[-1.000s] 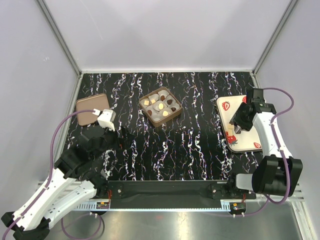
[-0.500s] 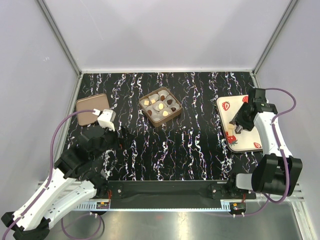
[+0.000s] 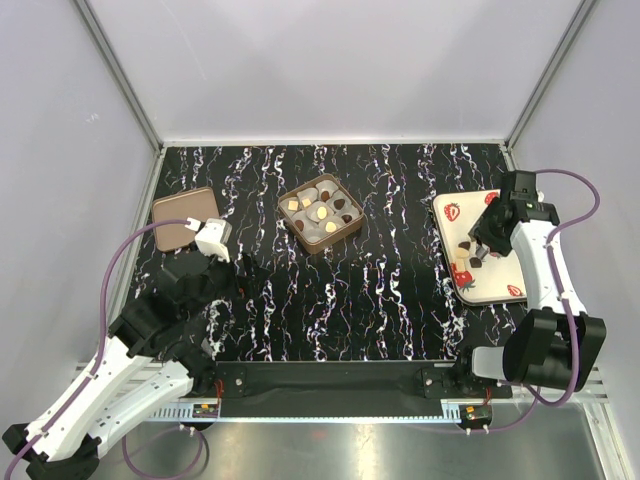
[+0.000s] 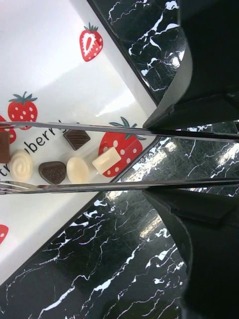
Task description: Pack the chocolate
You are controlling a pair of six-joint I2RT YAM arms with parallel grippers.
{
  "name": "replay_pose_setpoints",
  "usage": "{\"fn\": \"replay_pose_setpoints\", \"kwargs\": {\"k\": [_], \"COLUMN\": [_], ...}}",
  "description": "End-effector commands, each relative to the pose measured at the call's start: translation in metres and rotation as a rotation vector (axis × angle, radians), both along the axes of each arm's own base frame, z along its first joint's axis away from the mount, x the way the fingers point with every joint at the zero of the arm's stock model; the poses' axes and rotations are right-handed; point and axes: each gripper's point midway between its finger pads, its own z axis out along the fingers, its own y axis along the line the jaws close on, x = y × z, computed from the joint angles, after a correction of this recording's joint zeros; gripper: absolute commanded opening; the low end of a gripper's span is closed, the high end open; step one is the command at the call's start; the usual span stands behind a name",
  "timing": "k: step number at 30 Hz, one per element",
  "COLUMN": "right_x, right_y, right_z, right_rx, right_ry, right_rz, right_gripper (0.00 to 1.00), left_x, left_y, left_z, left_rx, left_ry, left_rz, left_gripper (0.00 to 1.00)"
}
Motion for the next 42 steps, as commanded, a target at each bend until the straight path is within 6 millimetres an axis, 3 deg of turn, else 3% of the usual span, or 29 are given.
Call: {"fn": "replay_pose_setpoints", "kwargs": {"k": [1,23,32,35,42], "right_x": [0.011,0.019,0.019,0.02,0.03], "right_y": [-0.012,-0.016,-0.015,-0.013,-0.007], "right_z": [0.01,-0.027,-0.034,-0.03,0.002], "right_rx": [-0.032,0.018,0.026,0.03,0.053], "right_ry": [-0.037,-0.003,0.024,0.016,-0.067], "right_rz": [-0.023,-0.005,0.006,0.015,0.036], "right_gripper": [0.54,0.55,0.48,0.44,0.39], "left_x": [0.004,0.005,0.005,0.005,0.005], "left_y": [-0.005,-0.005,-0.005,-0.005,-0.005], "left_z": [0.009,0.008,0.008,0.008,0.008], "left_rx": [-0.02,-0.017,-0.015,-0.016,-0.014], "left_ry": [-0.039,-0.037,-0.036,-0.036,-0.035], "left_rz": [-0.014,-0.011,-0.012,-0.01,-0.012], "left_gripper": [0.99,0.99,0.99,0.99,0.99]}}
